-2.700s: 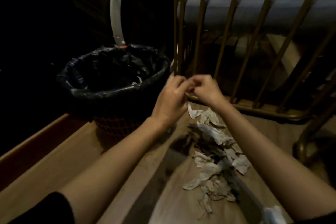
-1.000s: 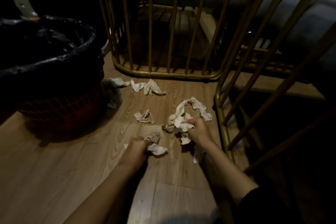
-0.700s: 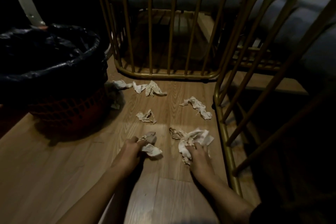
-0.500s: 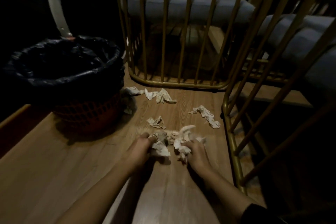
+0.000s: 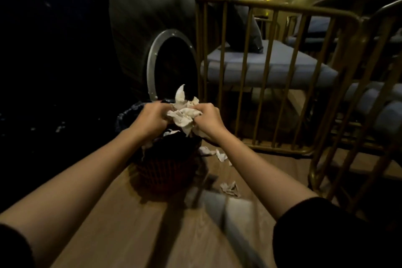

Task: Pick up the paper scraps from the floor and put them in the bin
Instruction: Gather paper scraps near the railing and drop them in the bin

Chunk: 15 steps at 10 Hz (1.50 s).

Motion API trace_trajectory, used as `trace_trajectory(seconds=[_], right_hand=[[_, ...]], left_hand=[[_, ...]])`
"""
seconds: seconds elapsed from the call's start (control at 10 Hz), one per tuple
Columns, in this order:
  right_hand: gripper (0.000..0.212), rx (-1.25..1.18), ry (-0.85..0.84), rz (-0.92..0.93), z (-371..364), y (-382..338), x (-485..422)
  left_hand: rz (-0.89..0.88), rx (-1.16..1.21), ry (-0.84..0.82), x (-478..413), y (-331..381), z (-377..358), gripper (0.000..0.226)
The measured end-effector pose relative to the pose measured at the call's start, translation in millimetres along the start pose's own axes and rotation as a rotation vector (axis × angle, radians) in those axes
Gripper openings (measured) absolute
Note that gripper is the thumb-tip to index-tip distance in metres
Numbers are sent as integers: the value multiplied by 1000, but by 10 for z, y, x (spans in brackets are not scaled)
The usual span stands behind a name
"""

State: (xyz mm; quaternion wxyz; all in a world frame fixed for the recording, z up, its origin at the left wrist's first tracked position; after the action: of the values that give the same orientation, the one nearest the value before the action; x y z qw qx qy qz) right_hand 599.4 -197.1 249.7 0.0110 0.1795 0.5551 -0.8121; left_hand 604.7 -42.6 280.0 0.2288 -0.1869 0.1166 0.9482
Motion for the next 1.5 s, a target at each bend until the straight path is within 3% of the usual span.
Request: trace_trajectory(seconds=[0.1,0.2,0.4,0.5,0.6,0.7,0.8,0.9,1.0,1.1,1.2,1.3,1.4,1.5], right_hand=[[32,-87,-41,-68,-163,13,-402],[33,-208,-69,-152,-269,234,-666],[37,-427,-136,-198,-454,829,-1027],[27,-514,-15,-211,-249,974,-1135],[22,-469,50,-170,19,1172,-1284],[22,-231,-29,-189,151,1559,-1328],[21,-15,-123,-239,260,2198,-1243],[27,195,-208,-348,338,2998,-1142],[45,391,-336,-396,313,3607,-972],[60,522,-442,-274,239,3857,-921],[63,607,-485,-154,146,3825,-1012],[57,671,-465,-156,-34,3921,-1041],[48,623,-216,-164,-193,4014,-897],[34,554,-140,-98,-231,4075,-654]], left_hand=[[84,-4,81,-268,-180,83,28],[145,-43,61,-543,-353,-121,25],[167,-179,-224,-818,-513,-875,43],[164,-208,-78,-907,-424,-945,35],[41,-186,196,-1010,-21,-915,28],[-92,-92,194,-1166,502,-1220,18],[-163,-54,15,-1318,884,-1874,15],[-86,-31,-281,-1333,913,-2759,36],[109,-39,-549,-1197,648,-3522,60],[295,123,-678,-1101,403,-4067,70],[498,321,-540,-1115,96,-4418,70],[560,300,-552,-1098,31,-4530,65],[549,166,-560,-1006,3,-4488,53],[498,242,-546,-822,40,-4464,47]])
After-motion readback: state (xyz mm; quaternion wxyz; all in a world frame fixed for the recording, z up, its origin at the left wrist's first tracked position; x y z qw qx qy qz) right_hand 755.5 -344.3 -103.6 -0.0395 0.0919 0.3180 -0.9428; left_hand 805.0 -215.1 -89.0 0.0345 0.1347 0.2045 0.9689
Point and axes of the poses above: each hand's wrist, its own x-axis away from the middle knuckle, its own z-axis out of the back of the hand, y = z × x, the point moved 4 cm from there along -x, towards the middle knuckle, and after that the axes turned 13 degrees about -x, right-handed, at the moved point
